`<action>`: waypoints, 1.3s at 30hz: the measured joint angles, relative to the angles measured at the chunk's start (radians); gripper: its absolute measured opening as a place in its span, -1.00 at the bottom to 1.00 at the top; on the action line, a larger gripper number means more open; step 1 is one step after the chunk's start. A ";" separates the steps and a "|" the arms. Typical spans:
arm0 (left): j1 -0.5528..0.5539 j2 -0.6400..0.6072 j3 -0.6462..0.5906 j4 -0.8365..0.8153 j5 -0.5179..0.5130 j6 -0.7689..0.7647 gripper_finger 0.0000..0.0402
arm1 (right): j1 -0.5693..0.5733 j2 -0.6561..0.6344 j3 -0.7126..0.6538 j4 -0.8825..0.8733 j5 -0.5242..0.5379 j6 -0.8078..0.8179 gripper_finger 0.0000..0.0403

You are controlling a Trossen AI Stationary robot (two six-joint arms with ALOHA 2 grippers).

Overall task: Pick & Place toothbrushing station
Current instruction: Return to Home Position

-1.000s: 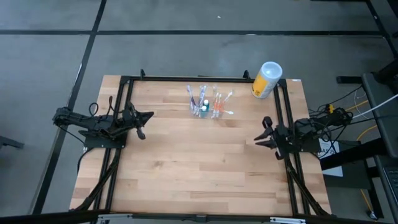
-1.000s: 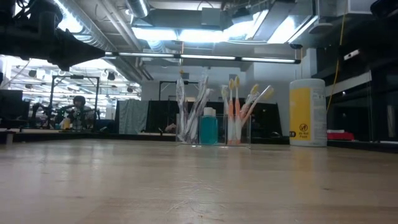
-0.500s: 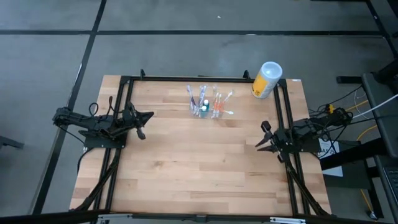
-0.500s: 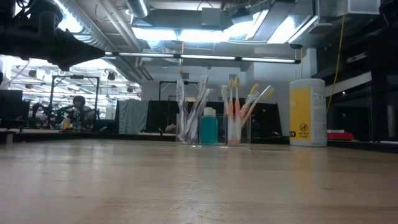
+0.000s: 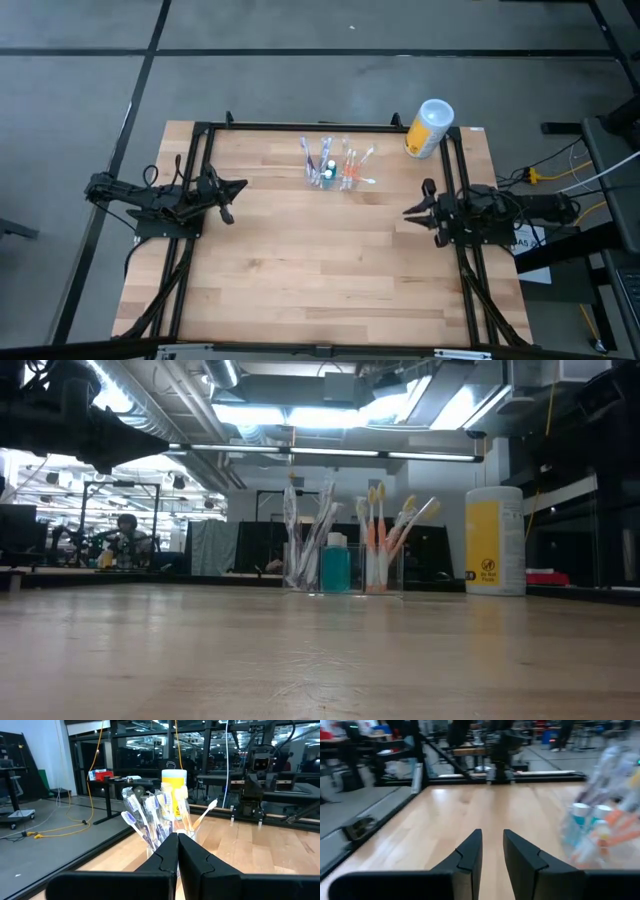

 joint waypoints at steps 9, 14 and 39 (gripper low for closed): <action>0.000 0.000 0.000 0.000 0.000 0.000 -0.98 | 0.005 0.000 0.000 0.000 0.073 0.072 -0.60; 0.000 0.000 0.000 0.000 0.000 0.000 -0.98 | 0.006 0.000 -0.001 0.000 0.075 0.133 -0.60; 0.000 0.000 0.000 0.000 0.000 0.000 -0.98 | 0.006 0.000 -0.001 0.000 0.075 0.135 -0.60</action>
